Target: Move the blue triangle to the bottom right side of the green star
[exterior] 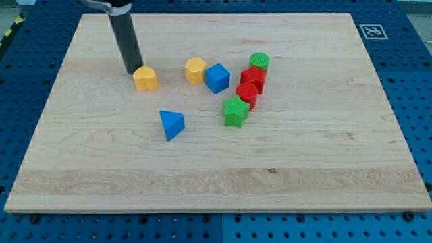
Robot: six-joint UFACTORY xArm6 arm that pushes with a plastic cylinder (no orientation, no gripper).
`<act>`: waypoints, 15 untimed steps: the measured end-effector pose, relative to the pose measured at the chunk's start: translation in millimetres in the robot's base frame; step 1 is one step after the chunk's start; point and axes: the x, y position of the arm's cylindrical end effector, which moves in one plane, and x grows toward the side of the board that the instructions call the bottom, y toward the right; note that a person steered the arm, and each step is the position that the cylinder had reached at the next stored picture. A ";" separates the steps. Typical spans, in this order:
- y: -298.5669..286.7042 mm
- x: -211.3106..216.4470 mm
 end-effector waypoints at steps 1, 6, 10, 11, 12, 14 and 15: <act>-21.0 34.5; -6.0 118.2; 45.3 125.0; 49.3 146.4; 51.8 140.2; 55.4 113.2; 68.5 111.8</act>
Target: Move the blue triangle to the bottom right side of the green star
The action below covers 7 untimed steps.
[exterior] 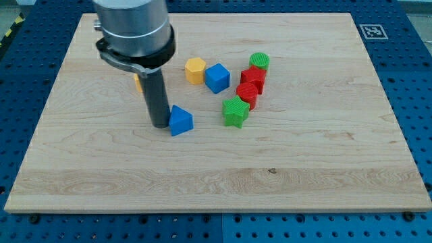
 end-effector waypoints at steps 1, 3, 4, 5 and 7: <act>18.6 0.4; 24.0 -25.6; 50.8 0.7; 57.7 15.3; 78.5 49.1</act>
